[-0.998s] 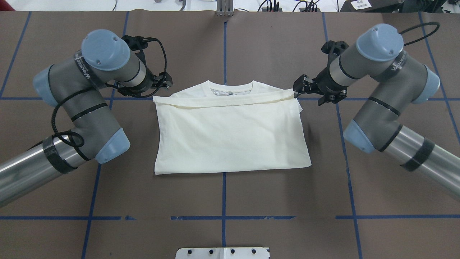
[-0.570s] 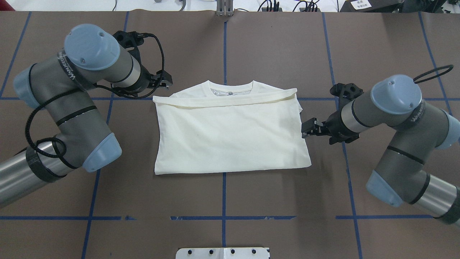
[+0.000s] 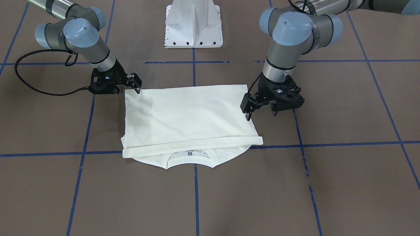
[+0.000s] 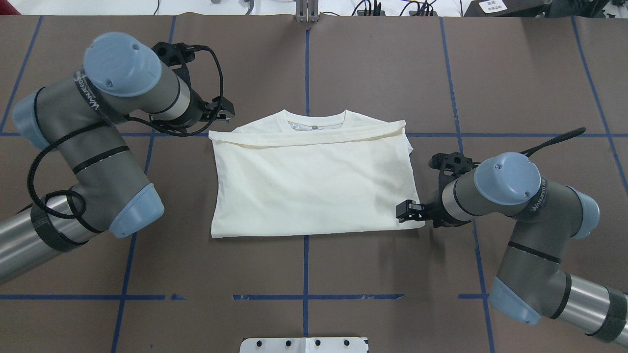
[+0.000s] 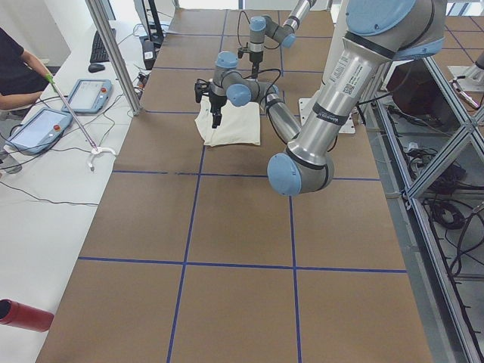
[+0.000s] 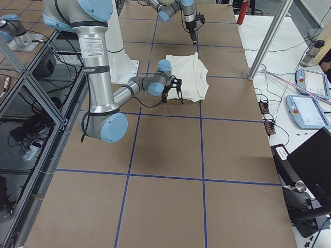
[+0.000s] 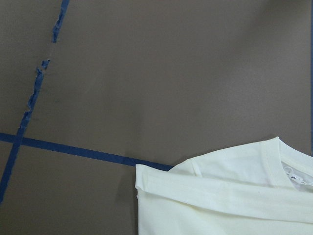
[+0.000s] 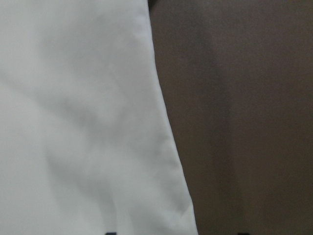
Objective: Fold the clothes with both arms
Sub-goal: 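Move the right gripper to the folded shirt's side edge and grasp it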
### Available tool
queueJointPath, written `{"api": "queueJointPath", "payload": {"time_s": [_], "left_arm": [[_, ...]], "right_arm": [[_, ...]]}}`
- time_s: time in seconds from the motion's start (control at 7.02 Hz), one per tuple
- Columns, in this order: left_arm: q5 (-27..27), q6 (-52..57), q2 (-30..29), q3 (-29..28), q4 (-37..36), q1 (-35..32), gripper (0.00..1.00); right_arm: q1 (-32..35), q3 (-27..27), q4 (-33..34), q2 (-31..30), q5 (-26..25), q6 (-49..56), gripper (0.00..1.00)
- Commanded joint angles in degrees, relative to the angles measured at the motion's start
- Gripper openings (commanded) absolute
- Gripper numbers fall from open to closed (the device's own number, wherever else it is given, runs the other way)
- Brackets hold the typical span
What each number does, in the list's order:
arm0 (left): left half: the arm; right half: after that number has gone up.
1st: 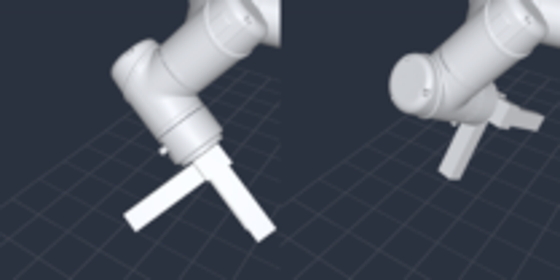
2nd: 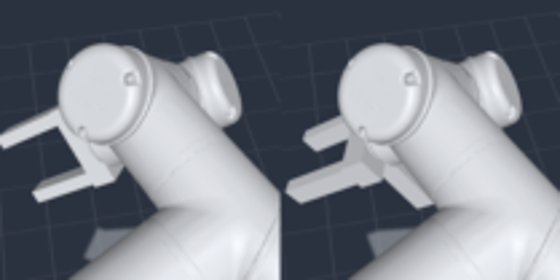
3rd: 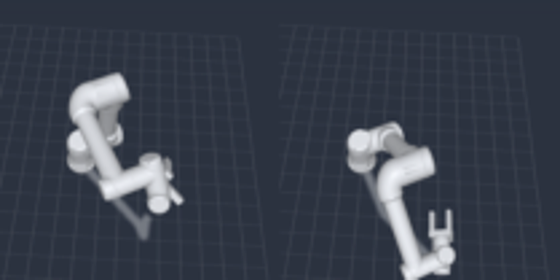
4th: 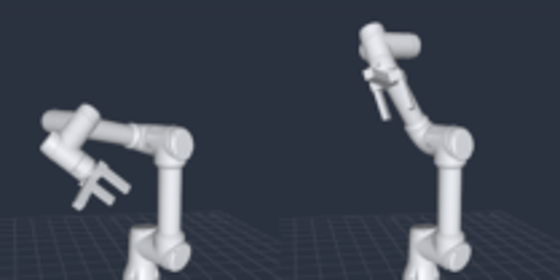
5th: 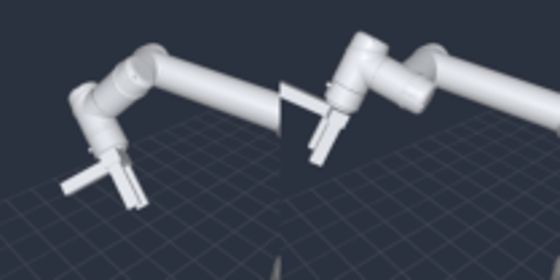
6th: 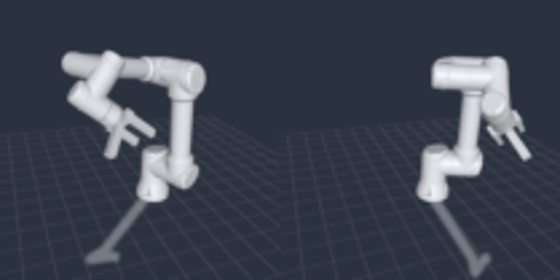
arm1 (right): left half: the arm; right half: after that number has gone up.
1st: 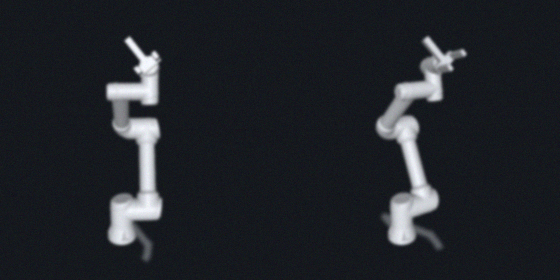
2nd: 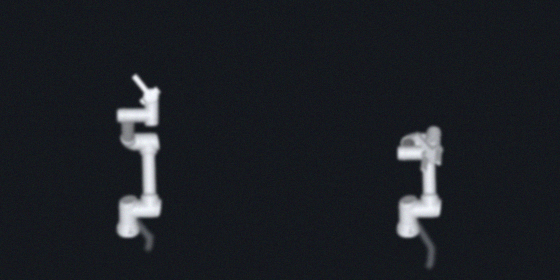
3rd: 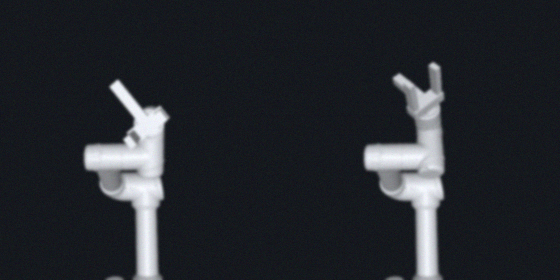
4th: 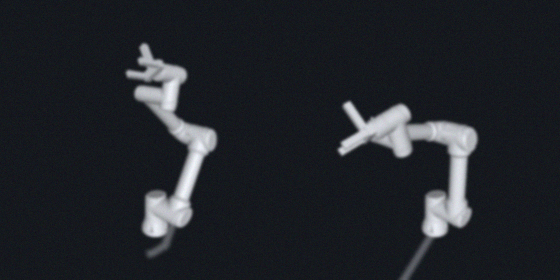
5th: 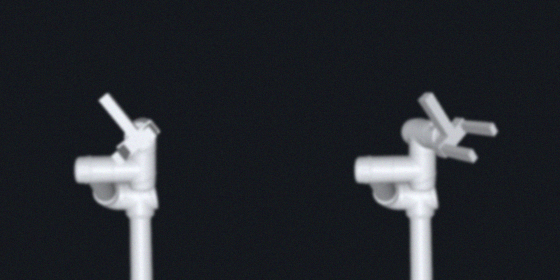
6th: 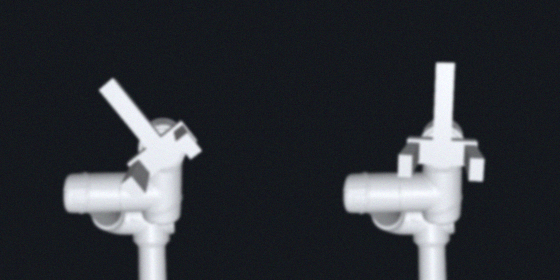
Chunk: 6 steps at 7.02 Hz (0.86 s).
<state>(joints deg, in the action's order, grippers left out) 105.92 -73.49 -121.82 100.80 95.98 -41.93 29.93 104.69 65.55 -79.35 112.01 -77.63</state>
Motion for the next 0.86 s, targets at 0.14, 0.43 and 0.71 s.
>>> {"api": "queueJointPath", "payload": {"time_s": [0.14,0.43,0.71], "left_arm": [[-0.01,-0.25,0.01,0.1,-0.01,0.09,1.0],[-0.1,-0.25,-0.08,0.1,0.08,0.09,1.0],[-0.27,-0.42,-0.08,0.19,-0.01,0.27,1.0]], "right_arm": [[0.13,0.16,-0.25,-0.01,0.05,0.46,0.0],[0.39,3.3,-0.25,-1.67,0.85,0.46,0.0],[-4.84,13.91,-0.34,-13.58,0.76,-0.24,0.0]]}}
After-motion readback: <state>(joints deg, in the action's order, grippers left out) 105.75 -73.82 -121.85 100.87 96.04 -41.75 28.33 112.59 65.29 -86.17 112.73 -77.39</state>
